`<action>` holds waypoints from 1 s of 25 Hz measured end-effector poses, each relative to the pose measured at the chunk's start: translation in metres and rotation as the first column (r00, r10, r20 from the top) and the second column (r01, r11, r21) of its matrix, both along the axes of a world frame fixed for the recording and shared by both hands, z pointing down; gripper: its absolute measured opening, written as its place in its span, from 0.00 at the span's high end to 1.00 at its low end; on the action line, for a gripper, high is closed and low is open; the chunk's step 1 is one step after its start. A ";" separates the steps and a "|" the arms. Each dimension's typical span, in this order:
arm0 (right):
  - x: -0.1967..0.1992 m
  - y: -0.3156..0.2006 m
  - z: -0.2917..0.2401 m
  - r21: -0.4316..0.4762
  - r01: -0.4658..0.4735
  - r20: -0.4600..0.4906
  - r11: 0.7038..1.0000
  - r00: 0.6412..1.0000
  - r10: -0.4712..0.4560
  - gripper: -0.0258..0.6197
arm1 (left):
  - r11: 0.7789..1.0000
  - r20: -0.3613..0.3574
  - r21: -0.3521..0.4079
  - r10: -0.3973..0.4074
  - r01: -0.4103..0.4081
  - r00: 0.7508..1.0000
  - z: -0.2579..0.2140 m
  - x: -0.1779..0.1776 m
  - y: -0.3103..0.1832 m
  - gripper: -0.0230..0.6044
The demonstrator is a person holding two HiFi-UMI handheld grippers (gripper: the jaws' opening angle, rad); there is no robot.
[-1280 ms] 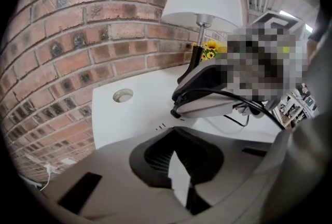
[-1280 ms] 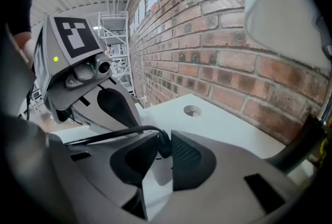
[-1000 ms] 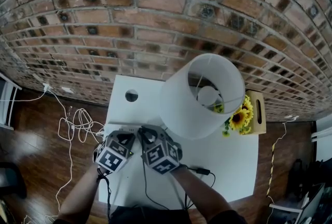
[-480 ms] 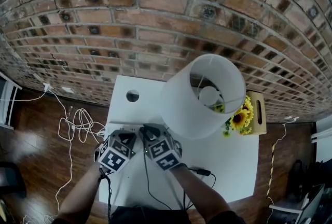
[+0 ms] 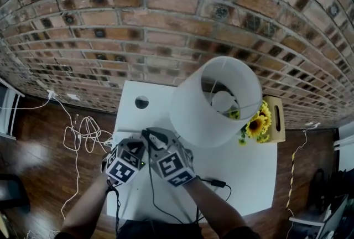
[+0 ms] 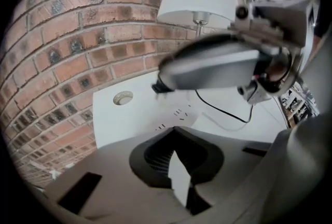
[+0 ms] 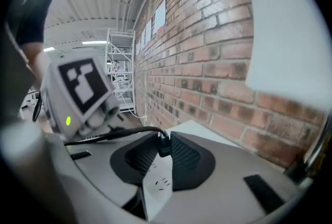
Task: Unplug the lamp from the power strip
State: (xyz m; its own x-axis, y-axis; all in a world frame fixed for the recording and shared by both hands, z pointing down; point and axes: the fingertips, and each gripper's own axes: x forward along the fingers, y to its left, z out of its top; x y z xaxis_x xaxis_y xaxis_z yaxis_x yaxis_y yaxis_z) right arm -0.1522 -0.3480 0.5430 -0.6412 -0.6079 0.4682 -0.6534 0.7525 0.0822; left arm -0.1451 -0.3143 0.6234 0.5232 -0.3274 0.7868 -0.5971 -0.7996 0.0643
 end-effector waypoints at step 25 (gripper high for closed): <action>0.019 0.026 -0.027 0.056 0.010 -0.159 0.998 0.987 -0.001 0.84 | 0.997 -0.022 0.051 -0.055 0.056 0.998 0.000 -0.003 0.000 0.93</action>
State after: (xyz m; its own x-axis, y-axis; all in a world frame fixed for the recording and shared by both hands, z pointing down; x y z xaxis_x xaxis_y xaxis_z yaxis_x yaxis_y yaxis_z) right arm -0.1337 -0.3222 0.5159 -0.5646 -0.6332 0.5295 -0.6245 0.7471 0.2276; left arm -0.1480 -0.3144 0.6235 0.5192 -0.3964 0.7572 -0.6394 -0.7680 0.0364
